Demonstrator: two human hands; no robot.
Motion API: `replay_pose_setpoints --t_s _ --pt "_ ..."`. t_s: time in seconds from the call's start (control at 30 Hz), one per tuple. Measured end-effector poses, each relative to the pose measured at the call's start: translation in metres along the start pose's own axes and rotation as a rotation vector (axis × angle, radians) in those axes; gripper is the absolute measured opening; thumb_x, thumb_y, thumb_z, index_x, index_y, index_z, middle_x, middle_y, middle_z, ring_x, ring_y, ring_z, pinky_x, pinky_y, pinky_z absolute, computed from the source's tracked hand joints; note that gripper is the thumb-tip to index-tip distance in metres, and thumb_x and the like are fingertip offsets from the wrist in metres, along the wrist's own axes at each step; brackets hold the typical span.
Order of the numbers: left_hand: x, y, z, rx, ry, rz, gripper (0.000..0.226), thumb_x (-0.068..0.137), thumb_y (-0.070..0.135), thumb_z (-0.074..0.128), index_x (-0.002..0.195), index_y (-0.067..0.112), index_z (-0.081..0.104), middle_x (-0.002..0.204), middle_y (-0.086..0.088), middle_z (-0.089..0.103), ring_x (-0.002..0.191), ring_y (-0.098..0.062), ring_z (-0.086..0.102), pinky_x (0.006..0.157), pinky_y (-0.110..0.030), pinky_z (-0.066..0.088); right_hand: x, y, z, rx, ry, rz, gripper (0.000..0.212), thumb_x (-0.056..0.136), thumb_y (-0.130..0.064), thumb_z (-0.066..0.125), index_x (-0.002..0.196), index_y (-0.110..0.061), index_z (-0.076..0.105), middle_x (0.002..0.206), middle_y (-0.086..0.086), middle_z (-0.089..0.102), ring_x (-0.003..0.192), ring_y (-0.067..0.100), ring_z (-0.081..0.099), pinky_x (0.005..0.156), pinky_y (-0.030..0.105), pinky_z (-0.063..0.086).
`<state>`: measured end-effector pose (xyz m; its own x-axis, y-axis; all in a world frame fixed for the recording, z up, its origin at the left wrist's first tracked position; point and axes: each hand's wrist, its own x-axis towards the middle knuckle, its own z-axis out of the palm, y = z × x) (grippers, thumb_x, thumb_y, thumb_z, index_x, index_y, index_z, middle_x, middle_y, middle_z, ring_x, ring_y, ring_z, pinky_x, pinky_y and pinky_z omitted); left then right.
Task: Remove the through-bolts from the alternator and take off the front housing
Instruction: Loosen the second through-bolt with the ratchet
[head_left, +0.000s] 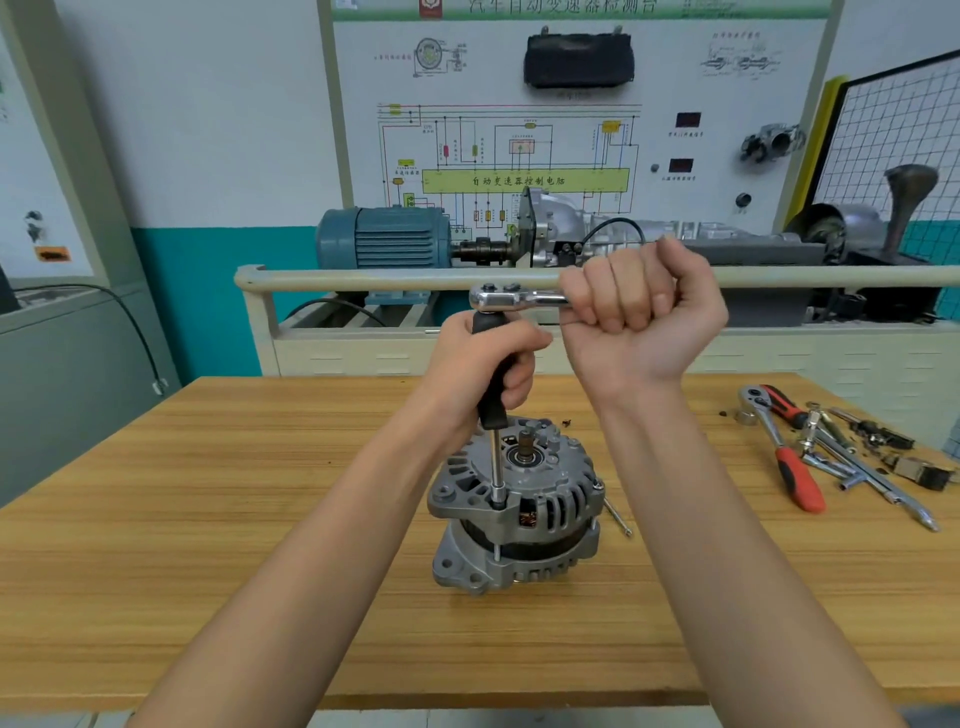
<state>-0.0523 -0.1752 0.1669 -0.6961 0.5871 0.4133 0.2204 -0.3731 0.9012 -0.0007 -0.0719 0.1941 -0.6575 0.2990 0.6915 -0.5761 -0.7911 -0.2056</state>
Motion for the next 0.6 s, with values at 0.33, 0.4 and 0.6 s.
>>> replay_pose_setpoints --t_s 0.33,0.4,0.6 --pt "0.006 0.004 0.0 -0.009 -0.05 -0.183 0.056 0.091 0.005 0.045 0.039 0.021 0.028 0.033 0.006 0.02 0.026 -0.007 0.014 0.035 -0.01 0.013 0.001 0.004 0.0 -0.015 0.097 -0.038 0.05 0.085 -0.012 0.037 0.036 -0.019 0.032 0.033 -0.006 0.023 0.037 0.012 0.011 0.04 0.022 0.02" --pt "0.005 0.002 0.006 0.018 0.067 -0.156 0.054 0.09 0.004 0.046 0.042 0.021 0.027 0.035 0.005 0.019 0.027 -0.008 0.013 0.036 -0.011 0.012 -0.012 0.012 0.01 -0.248 -0.054 -0.202 0.051 0.088 -0.008 0.035 0.039 -0.024 0.033 0.035 -0.008 0.028 0.036 0.01 0.017 0.044 0.024 0.022" --pt "0.001 -0.001 0.015 0.23 0.318 -0.029 0.034 0.085 0.008 0.05 0.056 0.018 0.036 0.046 0.004 0.037 0.04 -0.008 0.033 0.041 -0.018 0.027 -0.042 0.04 0.024 -0.824 -0.248 -0.608 0.031 0.08 -0.011 0.045 0.052 -0.024 0.045 0.047 -0.01 0.035 0.041 0.009 0.028 0.047 0.028 0.022"
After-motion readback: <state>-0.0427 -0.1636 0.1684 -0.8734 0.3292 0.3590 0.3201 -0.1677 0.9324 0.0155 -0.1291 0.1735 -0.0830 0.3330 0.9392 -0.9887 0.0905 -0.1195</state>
